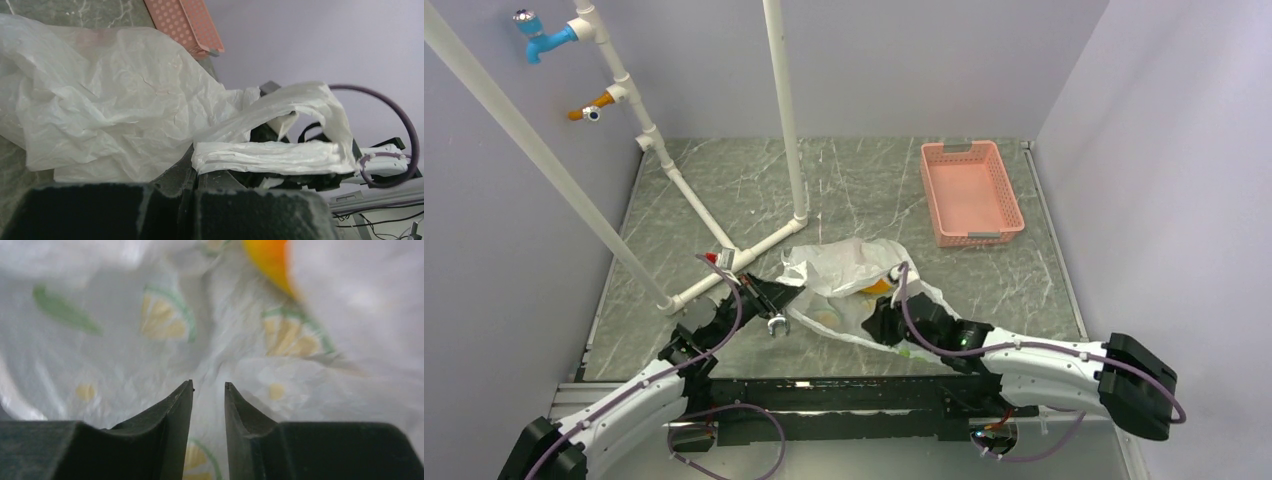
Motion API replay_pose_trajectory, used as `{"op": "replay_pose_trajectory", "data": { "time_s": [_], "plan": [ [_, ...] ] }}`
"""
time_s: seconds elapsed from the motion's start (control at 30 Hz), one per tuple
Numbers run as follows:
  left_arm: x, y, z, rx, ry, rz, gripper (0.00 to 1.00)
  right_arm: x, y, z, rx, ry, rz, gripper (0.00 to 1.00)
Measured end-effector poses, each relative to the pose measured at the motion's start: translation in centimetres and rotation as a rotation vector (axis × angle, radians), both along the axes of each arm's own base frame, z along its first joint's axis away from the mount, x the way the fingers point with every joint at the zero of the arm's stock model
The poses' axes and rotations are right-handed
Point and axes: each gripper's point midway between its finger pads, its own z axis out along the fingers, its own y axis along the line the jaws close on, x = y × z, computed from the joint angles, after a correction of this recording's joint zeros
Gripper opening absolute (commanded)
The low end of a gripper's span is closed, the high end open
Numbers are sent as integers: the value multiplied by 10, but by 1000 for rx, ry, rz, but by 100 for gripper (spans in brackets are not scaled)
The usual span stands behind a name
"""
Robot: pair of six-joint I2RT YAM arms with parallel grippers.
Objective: Take the fake fruits out of the plastic bag
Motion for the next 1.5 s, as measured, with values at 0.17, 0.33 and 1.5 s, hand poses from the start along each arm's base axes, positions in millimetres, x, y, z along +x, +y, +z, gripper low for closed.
{"op": "replay_pose_trajectory", "data": {
  "time_s": [0.17, 0.33, 1.5],
  "plan": [
    [-2, -4, -4, 11, 9, -16, 0, 53, -29, 9, 7, 7, -208, 59],
    [-5, -8, 0, 10, -4, -32, 0, 89, -36, 15, -37, 16, -309, 64],
    [-17, -48, -5, 188, -85, 8, 0, 120, -18, 18, 132, 499, -752, 92]
  ]
}}
